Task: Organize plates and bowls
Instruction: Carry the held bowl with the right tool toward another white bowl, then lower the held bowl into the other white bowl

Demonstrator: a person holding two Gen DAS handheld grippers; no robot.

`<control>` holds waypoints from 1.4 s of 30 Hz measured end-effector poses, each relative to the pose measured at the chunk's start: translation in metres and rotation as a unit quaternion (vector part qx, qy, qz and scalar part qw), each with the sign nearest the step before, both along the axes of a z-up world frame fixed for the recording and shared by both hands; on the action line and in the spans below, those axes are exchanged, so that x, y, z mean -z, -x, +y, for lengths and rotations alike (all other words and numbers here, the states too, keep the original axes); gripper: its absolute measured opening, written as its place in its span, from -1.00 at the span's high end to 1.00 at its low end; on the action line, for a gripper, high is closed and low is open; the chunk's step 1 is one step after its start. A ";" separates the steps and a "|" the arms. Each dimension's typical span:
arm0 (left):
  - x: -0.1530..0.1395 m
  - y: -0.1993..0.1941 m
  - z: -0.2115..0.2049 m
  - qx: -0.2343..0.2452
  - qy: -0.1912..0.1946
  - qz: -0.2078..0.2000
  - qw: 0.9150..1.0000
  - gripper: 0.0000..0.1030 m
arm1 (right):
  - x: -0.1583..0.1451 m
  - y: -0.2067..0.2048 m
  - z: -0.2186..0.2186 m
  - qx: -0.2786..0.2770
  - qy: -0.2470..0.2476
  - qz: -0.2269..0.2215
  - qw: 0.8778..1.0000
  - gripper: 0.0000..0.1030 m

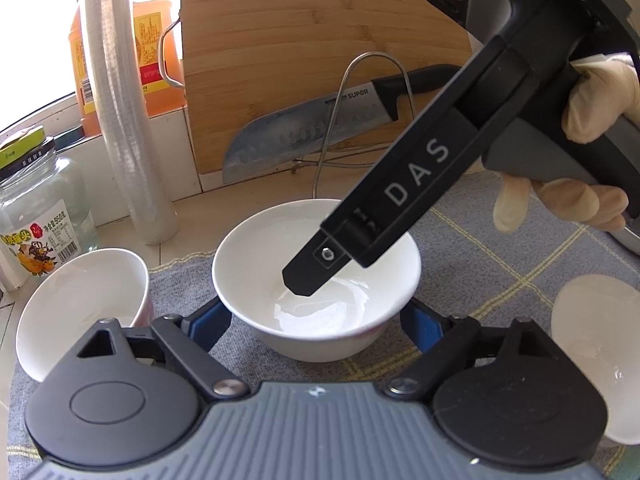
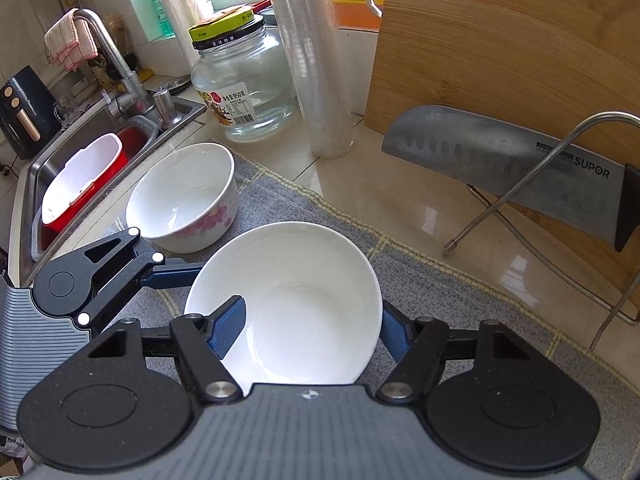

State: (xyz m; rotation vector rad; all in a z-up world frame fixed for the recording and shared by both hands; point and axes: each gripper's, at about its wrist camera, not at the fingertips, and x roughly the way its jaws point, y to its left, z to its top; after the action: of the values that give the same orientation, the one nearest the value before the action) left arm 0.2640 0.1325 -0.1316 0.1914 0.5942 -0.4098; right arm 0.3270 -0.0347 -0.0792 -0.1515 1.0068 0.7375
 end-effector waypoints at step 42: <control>-0.052 0.081 -0.027 0.027 -0.013 -0.005 1.000 -0.76 | -0.062 0.100 -0.039 0.002 -0.020 -0.034 0.999 -0.48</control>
State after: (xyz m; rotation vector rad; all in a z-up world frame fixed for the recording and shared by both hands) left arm 0.1833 0.1053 -0.0796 0.2346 0.5865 -0.4525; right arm 0.2274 -0.0739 -0.0173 -0.1394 0.9265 0.7444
